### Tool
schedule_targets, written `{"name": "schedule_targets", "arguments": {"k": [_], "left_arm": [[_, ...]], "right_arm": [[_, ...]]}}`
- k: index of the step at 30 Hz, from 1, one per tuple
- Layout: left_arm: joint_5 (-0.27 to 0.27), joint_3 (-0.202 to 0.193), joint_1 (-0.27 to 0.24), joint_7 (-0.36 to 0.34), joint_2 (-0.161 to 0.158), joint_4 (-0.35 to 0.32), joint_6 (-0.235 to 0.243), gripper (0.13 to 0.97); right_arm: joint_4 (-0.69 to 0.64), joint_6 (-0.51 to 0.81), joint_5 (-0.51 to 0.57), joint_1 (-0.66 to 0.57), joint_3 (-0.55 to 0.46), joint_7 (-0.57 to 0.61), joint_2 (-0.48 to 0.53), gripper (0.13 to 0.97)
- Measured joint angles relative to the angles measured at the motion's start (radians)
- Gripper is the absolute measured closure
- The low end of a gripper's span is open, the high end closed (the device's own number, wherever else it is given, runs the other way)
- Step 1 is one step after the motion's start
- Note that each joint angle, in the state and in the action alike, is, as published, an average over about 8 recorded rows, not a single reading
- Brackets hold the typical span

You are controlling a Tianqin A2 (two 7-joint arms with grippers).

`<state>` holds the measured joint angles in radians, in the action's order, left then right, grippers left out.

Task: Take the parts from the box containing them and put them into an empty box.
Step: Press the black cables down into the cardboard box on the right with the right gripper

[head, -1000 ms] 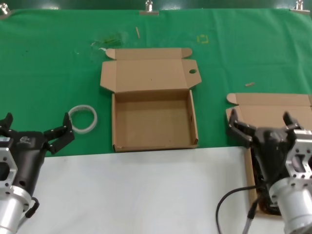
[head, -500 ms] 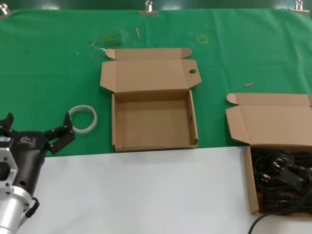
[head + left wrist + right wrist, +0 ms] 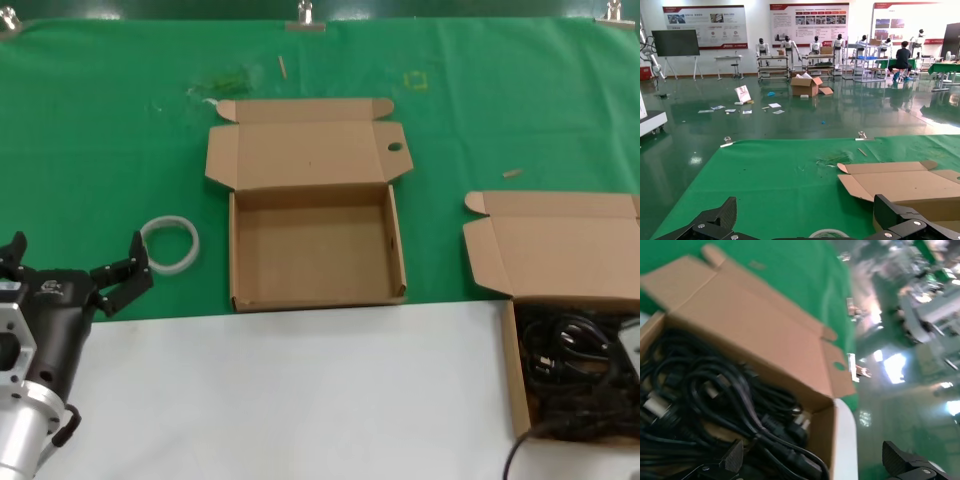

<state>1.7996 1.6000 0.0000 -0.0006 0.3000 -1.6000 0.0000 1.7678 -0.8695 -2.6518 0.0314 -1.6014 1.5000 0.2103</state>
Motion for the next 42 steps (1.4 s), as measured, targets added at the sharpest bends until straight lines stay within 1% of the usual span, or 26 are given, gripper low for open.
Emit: {"name": "schedule_targets", "arguments": {"k": [4,9,13,17,21,23,27,31,37,42], "left_arm": [[0.0,0.0,0.0,0.0,0.0,0.0,0.0,0.132],[0.0,0.0,0.0,0.0,0.0,0.0,0.0,0.132],[0.0,0.0,0.0,0.0,0.0,0.0,0.0,0.132],[0.0,0.0,0.0,0.0,0.0,0.0,0.0,0.132],[0.0,0.0,0.0,0.0,0.0,0.0,0.0,0.132],[0.0,0.0,0.0,0.0,0.0,0.0,0.0,0.132],[0.0,0.0,0.0,0.0,0.0,0.0,0.0,0.132],[0.0,0.0,0.0,0.0,0.0,0.0,0.0,0.132],[0.0,0.0,0.0,0.0,0.0,0.0,0.0,0.132],[0.0,0.0,0.0,0.0,0.0,0.0,0.0,0.132]], "right_arm": [[-0.041,-0.044,-0.059,-0.058,0.002,0.185,0.0,0.129],[-0.074,-0.075,-0.091,-0.11,0.041,0.417,-0.005,0.129],[-0.089,-0.076,-0.098,-0.145,0.117,0.59,-0.015,0.129],[-0.102,-0.066,-0.1,-0.182,0.217,0.752,-0.033,0.129],[-0.112,-0.053,-0.101,-0.214,0.307,0.882,-0.054,0.141],[-0.115,-0.047,-0.101,-0.225,0.339,0.928,-0.065,0.147],[-0.118,-0.038,-0.101,-0.237,0.375,0.976,-0.088,0.153],[-0.108,-0.034,-0.101,-0.232,0.371,0.968,-0.112,0.163],[-0.054,-0.053,-0.101,-0.202,0.305,0.885,-0.144,0.194],[0.015,-0.088,-0.101,-0.17,0.227,0.811,-0.161,0.169]]}}
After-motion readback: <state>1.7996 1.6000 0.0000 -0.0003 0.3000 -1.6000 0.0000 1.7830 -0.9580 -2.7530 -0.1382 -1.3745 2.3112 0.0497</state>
